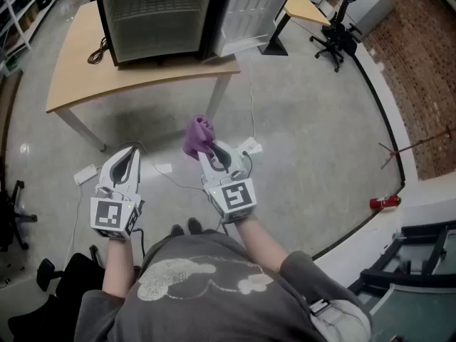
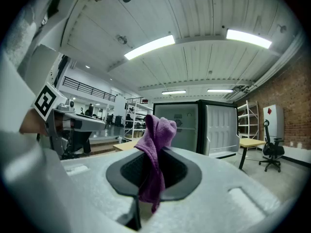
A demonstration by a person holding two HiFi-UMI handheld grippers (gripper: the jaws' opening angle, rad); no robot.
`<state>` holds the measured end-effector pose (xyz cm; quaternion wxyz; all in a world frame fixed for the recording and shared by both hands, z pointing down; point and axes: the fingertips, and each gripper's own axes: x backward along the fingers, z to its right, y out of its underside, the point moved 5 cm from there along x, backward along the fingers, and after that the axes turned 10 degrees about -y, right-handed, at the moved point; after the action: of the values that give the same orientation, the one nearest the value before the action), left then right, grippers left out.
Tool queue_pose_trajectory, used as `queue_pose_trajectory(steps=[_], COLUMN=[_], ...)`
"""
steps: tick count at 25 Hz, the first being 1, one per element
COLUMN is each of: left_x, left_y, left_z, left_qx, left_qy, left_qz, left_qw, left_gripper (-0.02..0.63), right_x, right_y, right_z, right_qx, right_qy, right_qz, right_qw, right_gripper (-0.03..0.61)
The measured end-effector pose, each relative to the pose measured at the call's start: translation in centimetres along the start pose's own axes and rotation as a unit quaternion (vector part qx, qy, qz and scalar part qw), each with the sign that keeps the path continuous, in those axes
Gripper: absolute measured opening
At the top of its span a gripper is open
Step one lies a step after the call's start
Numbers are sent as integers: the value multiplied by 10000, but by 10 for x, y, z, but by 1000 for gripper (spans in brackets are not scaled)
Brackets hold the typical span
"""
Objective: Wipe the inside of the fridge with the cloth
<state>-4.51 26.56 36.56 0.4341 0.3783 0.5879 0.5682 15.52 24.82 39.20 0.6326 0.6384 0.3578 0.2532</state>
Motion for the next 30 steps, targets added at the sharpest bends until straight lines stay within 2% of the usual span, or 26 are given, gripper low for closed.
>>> queue_pose_trajectory(steps=[5,11,20,24,30], left_x=[-4,-3,8,12,5], left_y=[-5,-4,9,13,16], left_z=[2,-6,-14,-25,-31], left_qx=[22,74,206,304,402], left_qy=[5,-62,97,83,24], left_qz=[87,116,23,89,144], left_qw=[10000,9999,9997,9995,9991], left_gripper=[17,17,17,18,17], right_x=[-3,-14,-15,-18,-28], right_y=[-5,-4,3,10,14], right_z=[0,-15,-20,-29,-29], right_qx=[38,104,-116,-158,-137], right_qy=[-55,-314,135,187,167], right_qz=[88,186,43,218,212], right_qw=[9999,9993,9998,9995,9995], right_gripper=[37,37,37,38,38])
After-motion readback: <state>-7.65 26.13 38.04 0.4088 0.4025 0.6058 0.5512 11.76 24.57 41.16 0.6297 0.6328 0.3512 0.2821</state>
